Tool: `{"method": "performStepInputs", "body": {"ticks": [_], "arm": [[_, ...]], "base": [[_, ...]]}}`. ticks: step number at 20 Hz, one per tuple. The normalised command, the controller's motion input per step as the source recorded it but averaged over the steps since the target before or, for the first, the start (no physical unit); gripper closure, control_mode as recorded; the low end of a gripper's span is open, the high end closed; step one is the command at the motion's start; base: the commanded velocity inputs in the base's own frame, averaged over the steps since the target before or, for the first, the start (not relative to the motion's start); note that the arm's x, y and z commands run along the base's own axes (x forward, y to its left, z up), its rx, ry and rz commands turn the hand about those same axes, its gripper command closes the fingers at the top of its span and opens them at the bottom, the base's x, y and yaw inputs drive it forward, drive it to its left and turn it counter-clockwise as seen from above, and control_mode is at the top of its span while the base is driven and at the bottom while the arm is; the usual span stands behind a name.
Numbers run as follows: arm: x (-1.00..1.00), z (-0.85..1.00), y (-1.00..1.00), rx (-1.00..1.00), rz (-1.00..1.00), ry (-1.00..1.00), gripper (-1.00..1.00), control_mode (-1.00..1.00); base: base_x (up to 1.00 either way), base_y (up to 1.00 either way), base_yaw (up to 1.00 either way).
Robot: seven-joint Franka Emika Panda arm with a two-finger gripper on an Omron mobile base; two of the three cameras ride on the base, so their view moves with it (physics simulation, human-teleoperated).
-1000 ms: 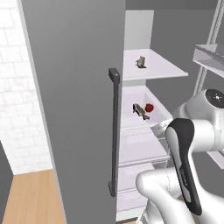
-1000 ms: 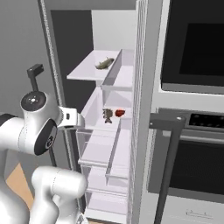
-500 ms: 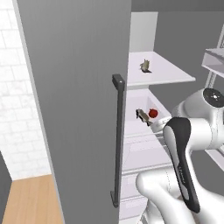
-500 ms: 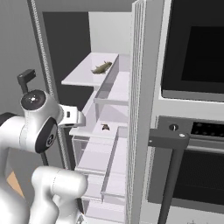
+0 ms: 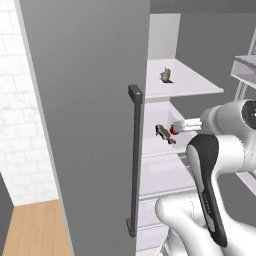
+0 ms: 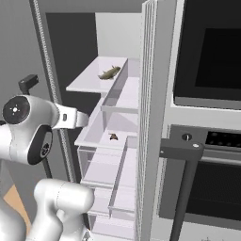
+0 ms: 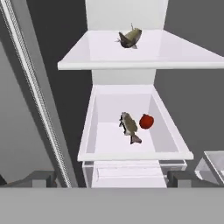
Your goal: Place one bell pepper and one fish in each tupperware on the nearby counter, to pack two identical lunches.
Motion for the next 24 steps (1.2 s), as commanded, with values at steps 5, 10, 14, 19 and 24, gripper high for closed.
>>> {"method": "performStepInputs", "body": {"ticks": [5, 10, 14, 19, 24], "arm": [[0.02, 0.60, 0.00, 0.15, -0.10, -0.01, -1.00, -1.00], [0.16, 0.36, -0.09, 0.07, -0.02, 0.00, -1.00, -1.00], [0.41, 0.00, -0.13, 0.01, 0.00, 0.00, -1.00, -1.00], [0.53, 0.00, -0.01, 0.00, 0.00, 0.03, -1.00, -1.00], [0.60, 0.02, -0.01, 0.01, 0.00, 0.02, -1.00, -1.00]], "base": [[0.00, 0.00, 0.00], [0.00, 0.00, 0.00], [0.00, 0.00, 0.00], [0.00, 0.00, 0.00], [0.00, 0.00, 0.00]]}}
